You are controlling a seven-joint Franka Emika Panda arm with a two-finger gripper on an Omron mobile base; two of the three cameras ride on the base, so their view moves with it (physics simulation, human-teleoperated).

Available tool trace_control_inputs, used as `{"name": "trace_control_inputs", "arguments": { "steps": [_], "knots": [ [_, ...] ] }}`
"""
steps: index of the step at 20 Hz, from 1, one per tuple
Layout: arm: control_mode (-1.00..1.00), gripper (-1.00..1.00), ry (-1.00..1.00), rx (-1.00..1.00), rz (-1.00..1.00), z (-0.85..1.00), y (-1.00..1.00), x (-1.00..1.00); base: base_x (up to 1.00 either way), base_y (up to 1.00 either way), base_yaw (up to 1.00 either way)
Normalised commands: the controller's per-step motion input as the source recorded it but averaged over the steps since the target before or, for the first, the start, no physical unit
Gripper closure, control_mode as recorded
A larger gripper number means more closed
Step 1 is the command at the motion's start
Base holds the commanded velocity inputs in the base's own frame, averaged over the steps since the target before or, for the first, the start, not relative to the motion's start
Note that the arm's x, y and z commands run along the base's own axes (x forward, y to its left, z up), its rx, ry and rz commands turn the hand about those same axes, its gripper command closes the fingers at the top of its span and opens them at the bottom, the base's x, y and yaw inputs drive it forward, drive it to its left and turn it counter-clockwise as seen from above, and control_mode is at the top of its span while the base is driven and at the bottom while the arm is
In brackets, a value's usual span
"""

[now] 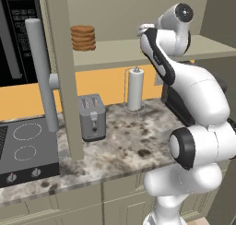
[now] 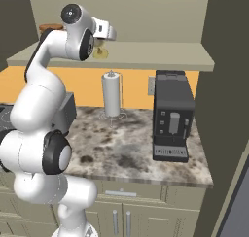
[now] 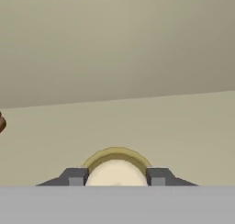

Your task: Pick the candle and candle from the dining table and place them in the open cabinet. Close the cabinet after placing the objects.

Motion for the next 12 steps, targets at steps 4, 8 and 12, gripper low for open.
{"name": "trace_control_inputs", "arguments": {
  "steps": [4,8,12],
  "knots": [
    [-1.0,-1.0,-0.03,0.0,0.0,0.0,0.0,0.22,0.0,0.0,0.0],
    [-1.0,-1.0,-0.08,0.0,0.0,0.0,0.0,0.03,0.0,0.0,0.0],
    [-1.0,-1.0,-0.17,0.0,0.0,0.0,0.0,0.0,0.0,0.0,0.0]
  ]
}}
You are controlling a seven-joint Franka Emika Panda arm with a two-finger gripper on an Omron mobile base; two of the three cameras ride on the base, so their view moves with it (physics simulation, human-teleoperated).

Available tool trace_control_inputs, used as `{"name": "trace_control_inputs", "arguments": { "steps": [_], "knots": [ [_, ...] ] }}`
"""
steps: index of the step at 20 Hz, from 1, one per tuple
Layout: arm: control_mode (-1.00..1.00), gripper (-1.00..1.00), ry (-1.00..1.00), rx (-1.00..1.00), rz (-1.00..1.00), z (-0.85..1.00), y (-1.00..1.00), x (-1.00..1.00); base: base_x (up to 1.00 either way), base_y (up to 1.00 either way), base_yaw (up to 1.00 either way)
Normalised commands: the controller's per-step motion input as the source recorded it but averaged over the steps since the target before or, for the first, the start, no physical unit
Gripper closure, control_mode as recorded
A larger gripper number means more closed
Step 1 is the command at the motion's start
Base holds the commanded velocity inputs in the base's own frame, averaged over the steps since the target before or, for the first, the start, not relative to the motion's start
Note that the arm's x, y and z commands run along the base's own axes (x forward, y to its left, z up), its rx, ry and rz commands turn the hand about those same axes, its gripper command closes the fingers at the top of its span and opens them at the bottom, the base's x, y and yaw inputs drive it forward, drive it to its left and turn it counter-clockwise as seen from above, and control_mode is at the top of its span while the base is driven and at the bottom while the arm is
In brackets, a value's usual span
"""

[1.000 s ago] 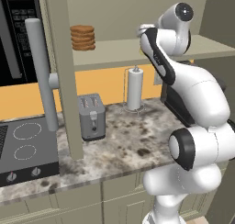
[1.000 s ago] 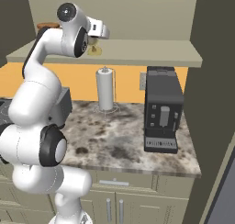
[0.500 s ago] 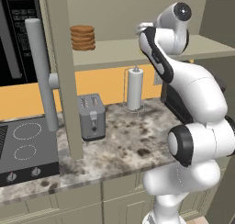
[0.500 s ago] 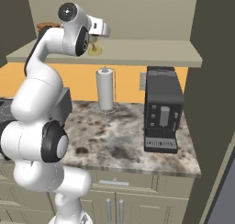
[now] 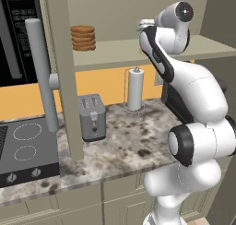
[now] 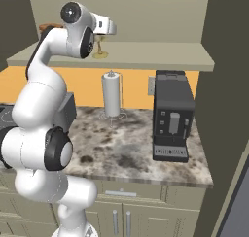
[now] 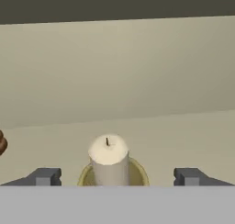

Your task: Pick the candle and candle from the dining table and place them in the open cabinet. Close the cabinet after placing the objects.

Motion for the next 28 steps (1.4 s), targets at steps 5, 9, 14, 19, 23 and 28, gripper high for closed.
{"name": "trace_control_inputs", "arguments": {
  "steps": [5,9,14,19,23,28],
  "knots": [
    [-1.0,-1.0,-0.25,0.0,0.0,0.0,0.0,0.0,0.0,0.0,0.0],
    [-1.0,-1.0,-0.26,0.0,0.0,0.32,0.0,-0.14,0.0,0.0,0.0],
    [-1.0,-1.0,-0.01,0.02,0.0,0.64,-0.05,-0.34,0.0,0.0,0.0],
    [-1.0,-1.0,0.22,-0.01,0.0,0.37,-0.06,-0.72,0.0,0.0,0.0],
    [-1.0,-1.0,0.27,-0.12,0.09,-0.3,-0.02,-1.0,0.0,0.0,0.0],
    [-1.0,-1.0,0.2,-0.14,0.09,-0.56,0.0,-1.0,0.0,0.0,0.0]
  ]
}}
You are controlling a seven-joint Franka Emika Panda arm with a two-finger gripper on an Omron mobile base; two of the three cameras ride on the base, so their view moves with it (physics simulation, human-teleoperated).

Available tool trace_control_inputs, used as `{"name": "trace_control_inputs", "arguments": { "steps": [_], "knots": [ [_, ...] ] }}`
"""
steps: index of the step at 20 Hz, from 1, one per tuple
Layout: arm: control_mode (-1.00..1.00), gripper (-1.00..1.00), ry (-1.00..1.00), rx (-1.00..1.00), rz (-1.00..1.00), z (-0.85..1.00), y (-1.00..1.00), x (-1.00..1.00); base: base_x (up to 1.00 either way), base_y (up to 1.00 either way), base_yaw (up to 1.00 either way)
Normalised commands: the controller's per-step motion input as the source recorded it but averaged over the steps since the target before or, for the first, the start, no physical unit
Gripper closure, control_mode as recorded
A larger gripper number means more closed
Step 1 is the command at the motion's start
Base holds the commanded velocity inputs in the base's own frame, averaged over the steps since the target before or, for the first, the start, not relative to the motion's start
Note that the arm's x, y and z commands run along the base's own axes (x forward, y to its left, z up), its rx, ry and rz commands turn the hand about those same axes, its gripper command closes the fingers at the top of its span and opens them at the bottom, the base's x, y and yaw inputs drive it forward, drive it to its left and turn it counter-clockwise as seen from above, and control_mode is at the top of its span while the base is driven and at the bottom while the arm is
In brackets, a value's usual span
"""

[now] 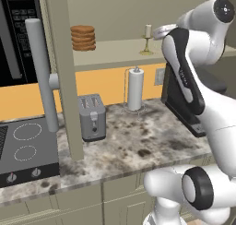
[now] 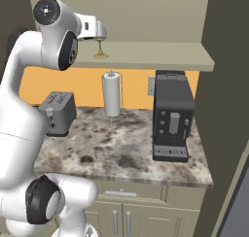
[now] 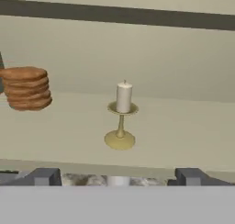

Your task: Pick the candle and candle from the dining table and place them in the open cabinet. Close the cabinet after placing the objects.

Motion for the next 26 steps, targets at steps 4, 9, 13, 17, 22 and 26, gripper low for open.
{"name": "trace_control_inputs", "arguments": {
  "steps": [4,9,13,17,22,26],
  "knots": [
    [-1.0,-1.0,0.24,-0.09,0.03,-0.48,0.02,-1.0,0.0,0.0,0.0],
    [-1.0,-1.0,0.28,0.05,0.0,-0.2,0.06,-0.8,0.0,0.0,0.0],
    [-1.0,-1.0,0.22,0.15,-0.02,-0.16,0.0,-0.66,0.0,0.0,0.0],
    [-1.0,-1.0,0.23,0.1,-0.03,-0.3,0.01,-0.6,0.0,0.0,0.0],
    [-1.0,-1.0,0.21,0.05,-0.04,-0.47,0.03,-0.53,0.0,0.0,0.0],
    [-1.0,-1.0,0.17,0.05,-0.05,-0.47,0.02,-0.53,0.0,0.0,0.0]
  ]
}}
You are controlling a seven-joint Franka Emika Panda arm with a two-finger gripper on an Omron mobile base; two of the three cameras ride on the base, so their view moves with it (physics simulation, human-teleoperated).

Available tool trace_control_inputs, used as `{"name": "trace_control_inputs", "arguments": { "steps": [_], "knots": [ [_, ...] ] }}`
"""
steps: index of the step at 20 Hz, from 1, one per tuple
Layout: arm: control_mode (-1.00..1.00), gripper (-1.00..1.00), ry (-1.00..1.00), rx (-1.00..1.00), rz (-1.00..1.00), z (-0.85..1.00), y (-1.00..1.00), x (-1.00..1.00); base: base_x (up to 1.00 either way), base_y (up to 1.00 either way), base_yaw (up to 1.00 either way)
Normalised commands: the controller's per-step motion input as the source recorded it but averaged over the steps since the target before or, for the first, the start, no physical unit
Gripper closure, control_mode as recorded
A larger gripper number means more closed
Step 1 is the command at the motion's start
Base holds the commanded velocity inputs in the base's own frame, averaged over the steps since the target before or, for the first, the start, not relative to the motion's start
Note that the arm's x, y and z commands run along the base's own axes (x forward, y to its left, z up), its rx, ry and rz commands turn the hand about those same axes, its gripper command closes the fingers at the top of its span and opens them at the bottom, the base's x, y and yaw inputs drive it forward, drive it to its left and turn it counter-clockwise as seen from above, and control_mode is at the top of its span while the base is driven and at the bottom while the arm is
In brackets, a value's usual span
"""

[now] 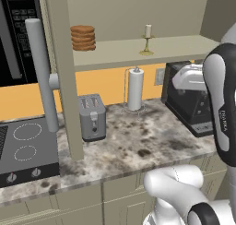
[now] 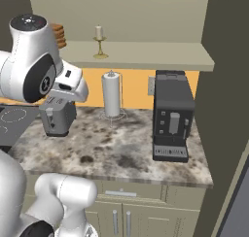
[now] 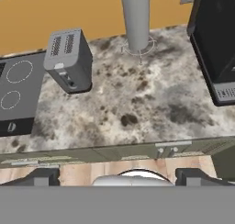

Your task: Pick the candle and candle from the dining table and place them in the open cabinet. Close the cabinet after placing the objects.

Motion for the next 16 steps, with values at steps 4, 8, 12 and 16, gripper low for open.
{"name": "trace_control_inputs", "arguments": {
  "steps": [4,8,12,16],
  "knots": [
    [-1.0,-1.0,0.19,0.07,-0.07,-0.5,0.0,-0.49,0.0,0.0,0.0],
    [-1.0,-1.0,0.18,0.05,-0.07,-0.52,0.0,-0.4,0.0,0.0,0.0],
    [1.0,-1.0,0.0,0.0,0.0,0.0,0.0,0.0,-0.3,0.0,-0.11],
    [1.0,-1.0,0.0,0.0,0.0,0.0,0.0,0.0,-0.37,-0.05,-0.37]
  ]
}}
